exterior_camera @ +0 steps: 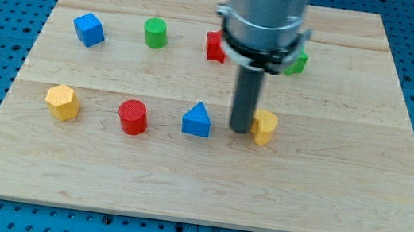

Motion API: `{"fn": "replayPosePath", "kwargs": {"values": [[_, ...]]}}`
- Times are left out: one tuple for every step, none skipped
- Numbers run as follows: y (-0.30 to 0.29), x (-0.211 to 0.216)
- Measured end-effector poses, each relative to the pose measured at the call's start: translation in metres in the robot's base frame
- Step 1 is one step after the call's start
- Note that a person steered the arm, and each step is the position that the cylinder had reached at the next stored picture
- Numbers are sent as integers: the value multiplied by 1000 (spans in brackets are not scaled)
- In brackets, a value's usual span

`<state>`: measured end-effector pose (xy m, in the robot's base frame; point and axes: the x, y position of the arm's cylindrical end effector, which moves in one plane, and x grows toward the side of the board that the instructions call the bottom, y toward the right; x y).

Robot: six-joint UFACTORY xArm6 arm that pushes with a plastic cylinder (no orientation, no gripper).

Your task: Push the yellow heart towards the bottom right of the board

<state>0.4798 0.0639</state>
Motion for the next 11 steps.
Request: {"fn": "replayPosePath", "kwargs": {"values": [[23, 0], [-10, -4], [-28, -19], [-13, -32], [44, -22], [107, -7], [98, -4], [37, -7], [34, 11], [81, 12], [89, 14]]}}
